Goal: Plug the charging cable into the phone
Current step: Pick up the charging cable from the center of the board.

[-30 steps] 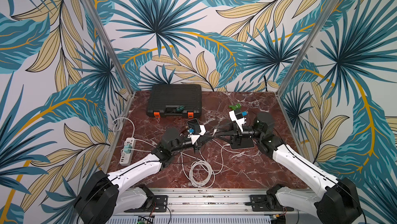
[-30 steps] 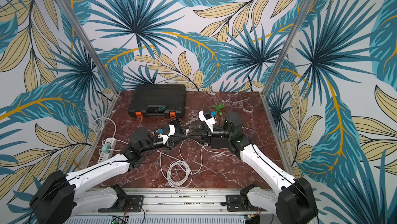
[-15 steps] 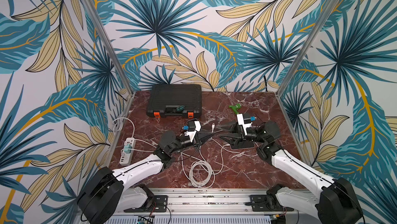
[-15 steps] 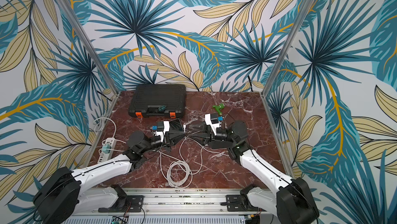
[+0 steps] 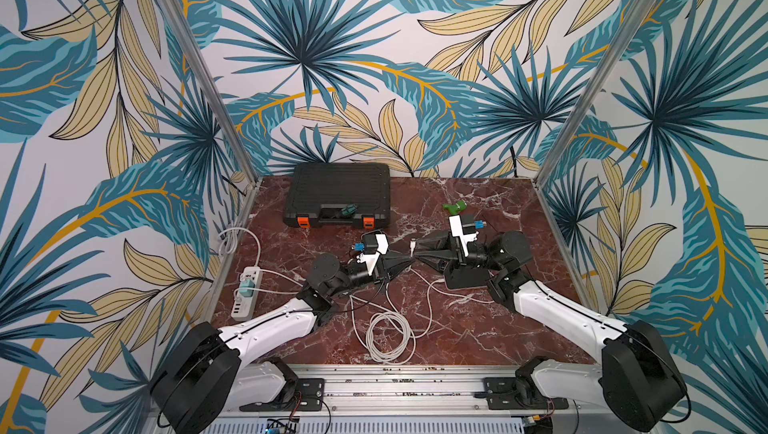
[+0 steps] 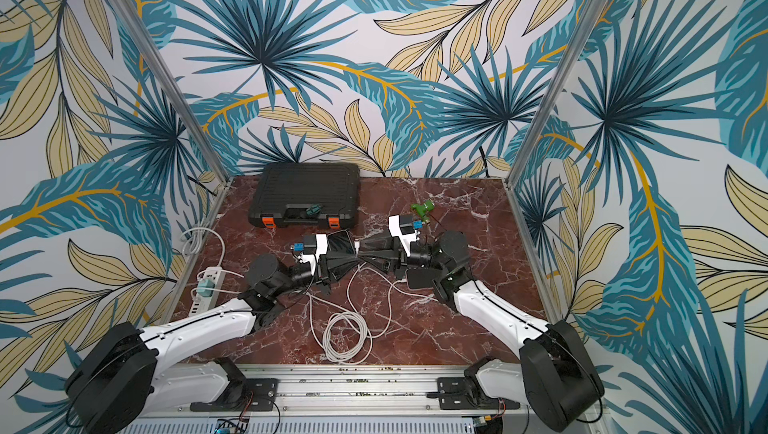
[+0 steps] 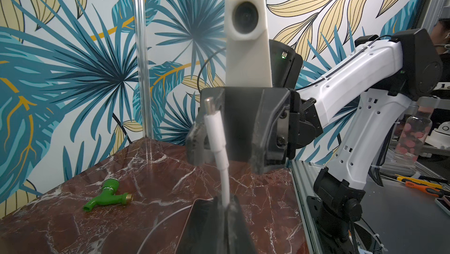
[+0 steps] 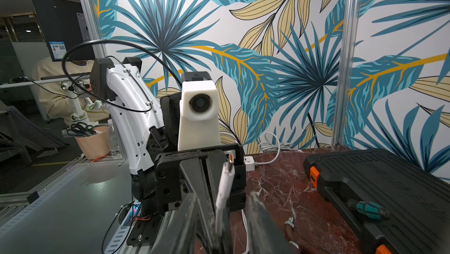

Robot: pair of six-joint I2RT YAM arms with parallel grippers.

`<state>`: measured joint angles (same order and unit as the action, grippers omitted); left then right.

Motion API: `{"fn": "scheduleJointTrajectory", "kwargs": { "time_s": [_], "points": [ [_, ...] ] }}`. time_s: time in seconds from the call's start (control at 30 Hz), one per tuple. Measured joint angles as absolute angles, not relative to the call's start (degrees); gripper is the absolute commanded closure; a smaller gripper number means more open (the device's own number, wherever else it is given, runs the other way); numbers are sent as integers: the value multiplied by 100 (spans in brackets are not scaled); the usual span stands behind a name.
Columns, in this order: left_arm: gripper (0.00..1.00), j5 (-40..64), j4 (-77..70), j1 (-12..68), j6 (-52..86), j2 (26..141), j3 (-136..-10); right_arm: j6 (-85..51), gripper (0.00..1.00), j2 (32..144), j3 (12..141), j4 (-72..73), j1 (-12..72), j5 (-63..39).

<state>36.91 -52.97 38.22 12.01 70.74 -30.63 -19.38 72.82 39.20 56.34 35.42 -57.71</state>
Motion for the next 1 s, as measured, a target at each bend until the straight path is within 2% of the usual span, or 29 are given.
{"fn": "scheduleJointTrajectory", "kwargs": {
  "time_s": [0.27,1.0],
  "points": [
    [100,3717,-5395,3822,1249,7205,-3065,-1999,79,7336,3931,5719,3573,-5824],
    [100,3809,-5586,3822,1391,7277,-3065,-2043,91,7400,3940,5826,3599,-5839]
  ]
}}
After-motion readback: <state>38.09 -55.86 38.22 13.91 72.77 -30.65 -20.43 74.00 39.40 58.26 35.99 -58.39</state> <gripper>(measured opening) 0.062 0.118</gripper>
